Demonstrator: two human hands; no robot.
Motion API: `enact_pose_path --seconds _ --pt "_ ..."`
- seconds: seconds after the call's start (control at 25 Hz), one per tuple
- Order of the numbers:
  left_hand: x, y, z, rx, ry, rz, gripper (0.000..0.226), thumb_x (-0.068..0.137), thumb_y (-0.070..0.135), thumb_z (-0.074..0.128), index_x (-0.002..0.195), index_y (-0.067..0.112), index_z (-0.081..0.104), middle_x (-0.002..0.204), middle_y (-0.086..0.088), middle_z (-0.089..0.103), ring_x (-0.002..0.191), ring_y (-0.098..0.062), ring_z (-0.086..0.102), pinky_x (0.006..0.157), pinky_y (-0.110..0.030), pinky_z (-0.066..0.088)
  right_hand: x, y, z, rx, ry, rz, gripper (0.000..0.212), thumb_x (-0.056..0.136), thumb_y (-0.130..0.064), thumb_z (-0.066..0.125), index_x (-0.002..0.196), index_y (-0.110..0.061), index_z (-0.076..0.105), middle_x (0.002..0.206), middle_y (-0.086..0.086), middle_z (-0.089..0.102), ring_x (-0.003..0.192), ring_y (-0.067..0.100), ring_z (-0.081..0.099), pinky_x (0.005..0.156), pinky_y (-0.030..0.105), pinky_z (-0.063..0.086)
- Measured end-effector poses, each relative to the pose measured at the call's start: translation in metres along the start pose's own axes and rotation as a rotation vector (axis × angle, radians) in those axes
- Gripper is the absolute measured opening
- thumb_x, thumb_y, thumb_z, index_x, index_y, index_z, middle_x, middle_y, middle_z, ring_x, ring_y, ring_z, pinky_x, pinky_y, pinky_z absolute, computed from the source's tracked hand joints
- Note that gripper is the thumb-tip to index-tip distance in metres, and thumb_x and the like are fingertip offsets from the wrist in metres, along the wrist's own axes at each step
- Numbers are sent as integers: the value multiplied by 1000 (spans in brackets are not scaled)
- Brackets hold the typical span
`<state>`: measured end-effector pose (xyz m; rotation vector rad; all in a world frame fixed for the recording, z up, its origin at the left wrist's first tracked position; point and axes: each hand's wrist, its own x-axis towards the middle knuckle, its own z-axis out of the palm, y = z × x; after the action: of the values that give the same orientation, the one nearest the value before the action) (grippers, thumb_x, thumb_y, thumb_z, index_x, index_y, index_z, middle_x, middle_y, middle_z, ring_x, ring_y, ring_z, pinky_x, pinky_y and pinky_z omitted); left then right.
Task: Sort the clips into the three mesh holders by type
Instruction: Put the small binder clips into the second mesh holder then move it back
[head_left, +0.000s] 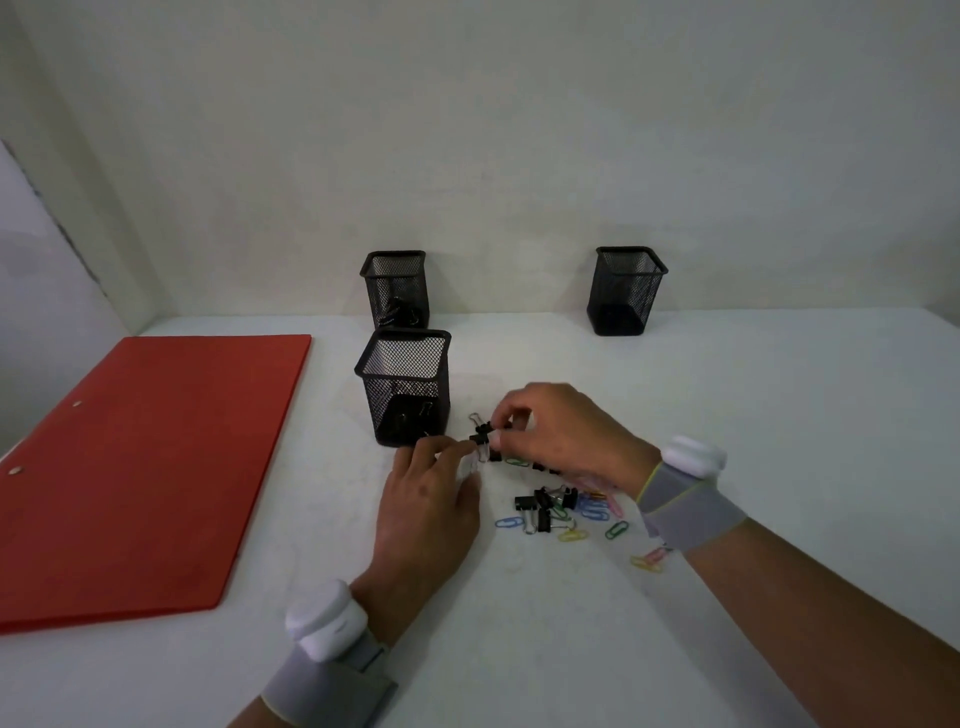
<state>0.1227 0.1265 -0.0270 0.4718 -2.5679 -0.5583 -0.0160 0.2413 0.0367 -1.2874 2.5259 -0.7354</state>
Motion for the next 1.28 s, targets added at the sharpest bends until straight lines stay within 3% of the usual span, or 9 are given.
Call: enact_pose_path --seconds 0.2,0.4,0.48,0.6,0.72,0.8,0.96,1.12,1.28 --pt "0 0 -1 12 -15 -14 35 94 28 53 127 19 58 132 1 51 121 -16 40 100 -26 36 -6 0 11 -64 -13 12 24 81 -42 71 97 -25 68 90 -5 56 81 14 57 70 31 48" --pt "0 0 -1 2 8 4 29 94 28 53 121 23 62 128 4 52 118 -14 41 96 -22 33 16 -39 -25 137 309 -138 21 85 -34 68 100 -21 63 84 2 60 67 10 50 60 26 41" --pt "-1 0 -2 -7 13 13 27 93 28 53 118 24 63 126 4 53 117 -13 41 94 -22 34 29 -58 -39 198 368 -233 23 85 -33 69 104 -22 63 79 -1 61 60 3 46 60 22 41" --pt "-2 0 -2 -26 4 11 24 94 28 53 115 23 63 125 5 52 115 -11 40 93 -20 32 40 -66 -48 212 367 -235 26 87 -31 66 111 -25 61 82 -6 65 60 1 51 67 22 46" --pt "-1 2 -2 -37 14 5 22 94 29 53 113 22 63 123 6 52 114 -10 40 93 -20 33 38 -44 -36 198 330 -92 14 94 -23 56 103 -20 65 85 -3 67 77 10 62 79 32 52" --pt "-1 2 -2 -36 17 7 23 93 29 54 113 22 62 122 6 53 113 -11 41 95 -22 36 31 -24 -22 134 175 -17 16 95 -23 55 103 -23 69 85 -6 66 78 9 62 82 33 52" --pt "-1 1 -2 -20 15 -3 23 92 30 56 113 22 59 121 6 53 114 -13 43 93 -20 34 15 -4 3 -28 -172 -98 31 90 -25 63 121 -32 65 84 -17 52 75 1 50 73 22 40" --pt "0 0 -2 -10 -13 -23 24 93 32 55 115 23 57 124 6 51 114 -10 40 92 -18 29 9 5 12 2 -117 -79 25 84 -30 70 109 -27 64 91 -4 53 80 13 54 70 28 44" --pt "1 2 -4 -20 -15 -17 24 93 31 55 116 23 57 125 6 50 114 -8 38 92 -18 29 2 15 10 306 47 52 15 87 -27 68 91 -15 59 88 0 63 74 11 56 67 26 47"
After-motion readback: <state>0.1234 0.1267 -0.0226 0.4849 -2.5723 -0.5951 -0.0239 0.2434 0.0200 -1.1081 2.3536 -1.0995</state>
